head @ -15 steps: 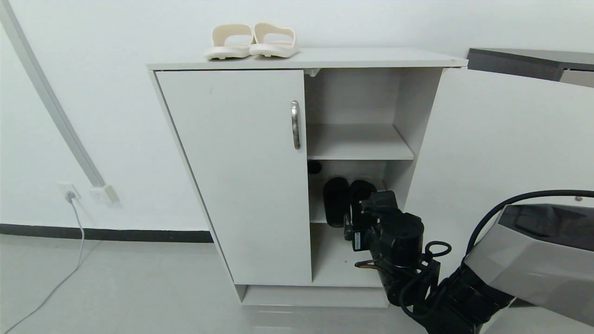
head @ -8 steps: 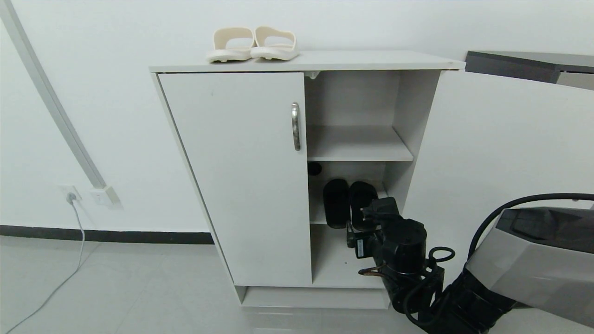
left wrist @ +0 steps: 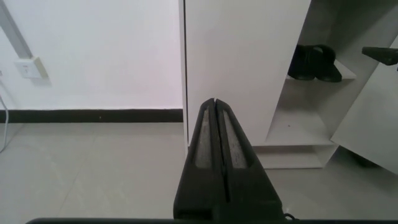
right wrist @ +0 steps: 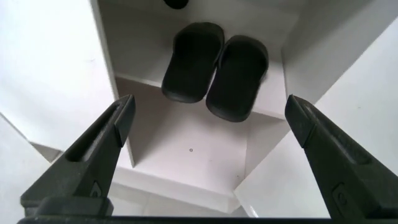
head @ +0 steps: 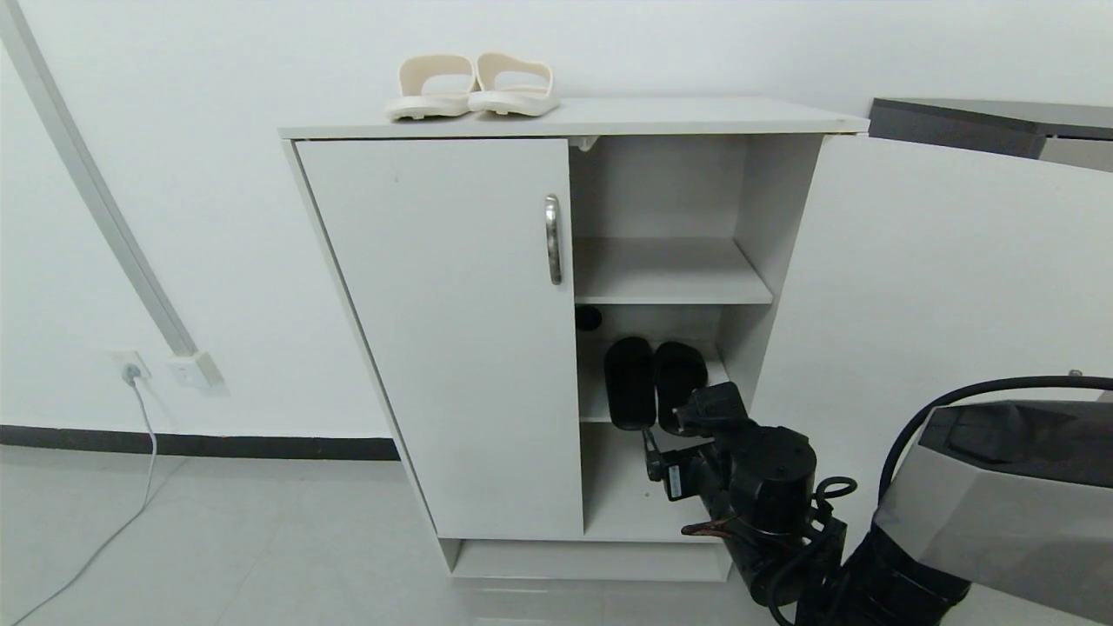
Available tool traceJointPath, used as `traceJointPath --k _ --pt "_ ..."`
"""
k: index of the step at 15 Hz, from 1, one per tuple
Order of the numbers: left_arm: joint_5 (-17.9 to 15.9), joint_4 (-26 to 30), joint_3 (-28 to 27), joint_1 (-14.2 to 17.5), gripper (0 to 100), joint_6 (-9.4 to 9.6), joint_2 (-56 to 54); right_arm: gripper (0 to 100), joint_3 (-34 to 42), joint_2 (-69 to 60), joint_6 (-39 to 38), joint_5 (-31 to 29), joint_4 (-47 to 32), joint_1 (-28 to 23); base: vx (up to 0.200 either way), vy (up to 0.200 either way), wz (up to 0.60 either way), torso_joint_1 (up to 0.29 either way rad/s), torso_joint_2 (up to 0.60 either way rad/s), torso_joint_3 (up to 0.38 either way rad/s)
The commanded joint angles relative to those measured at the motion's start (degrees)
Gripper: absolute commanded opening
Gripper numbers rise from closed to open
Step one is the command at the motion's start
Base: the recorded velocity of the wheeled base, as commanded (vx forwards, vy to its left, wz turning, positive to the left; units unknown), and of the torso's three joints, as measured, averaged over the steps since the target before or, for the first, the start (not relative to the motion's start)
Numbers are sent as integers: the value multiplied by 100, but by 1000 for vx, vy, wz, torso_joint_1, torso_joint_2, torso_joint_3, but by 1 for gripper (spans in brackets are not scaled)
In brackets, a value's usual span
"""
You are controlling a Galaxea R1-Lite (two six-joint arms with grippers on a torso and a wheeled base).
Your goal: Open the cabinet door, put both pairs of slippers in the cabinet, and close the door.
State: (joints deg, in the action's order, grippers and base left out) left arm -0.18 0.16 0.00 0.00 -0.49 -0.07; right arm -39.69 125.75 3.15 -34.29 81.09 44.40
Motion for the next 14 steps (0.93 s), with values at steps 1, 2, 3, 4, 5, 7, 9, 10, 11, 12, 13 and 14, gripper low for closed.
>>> traceJointPath --k 1,2,3,4,5,7,9,10,11,12,13,14 --pt "1 2 0 0 0 -4 7 100 23 20 -7 10 12 -1 0 200 0 2 2 2" --pt "1 2 0 0 0 5 7 100 58 20 2 10 12 -1 0 200 0 7 2 -7" --pt "1 2 0 0 0 5 7 100 58 20 2 10 12 -1 0 200 0 12 12 2" --pt "1 2 0 0 0 -4 7 100 120 20 2 10 3 -1 0 200 0 2 -2 12" --pt "1 2 0 0 0 -4 7 100 181 20 2 19 12 -1 0 200 0 -2 2 2" --pt "1 2 0 0 0 -4 7 100 199 20 116 37 12 -10 0 200 0 2 2 2" --pt "1 2 0 0 0 5 7 100 234 20 125 37 12 -1 0 200 0 5 2 7" --pt "1 2 0 0 0 -4 7 100 225 20 178 37 12 -1 0 200 0 2 2 -2" --pt "1 2 0 0 0 5 7 100 269 29 204 37 21 7 0 200 0 2 2 7" --pt "1 2 0 0 0 5 7 100 304 20 213 45 65 7 0 200 0 -2 2 7" --pt "1 2 0 0 0 -4 7 100 304 29 213 63 135 7 0 200 0 2 2 2" --pt "1 2 0 0 0 5 7 100 322 29 239 125 205 16 0 200 0 2 2 2"
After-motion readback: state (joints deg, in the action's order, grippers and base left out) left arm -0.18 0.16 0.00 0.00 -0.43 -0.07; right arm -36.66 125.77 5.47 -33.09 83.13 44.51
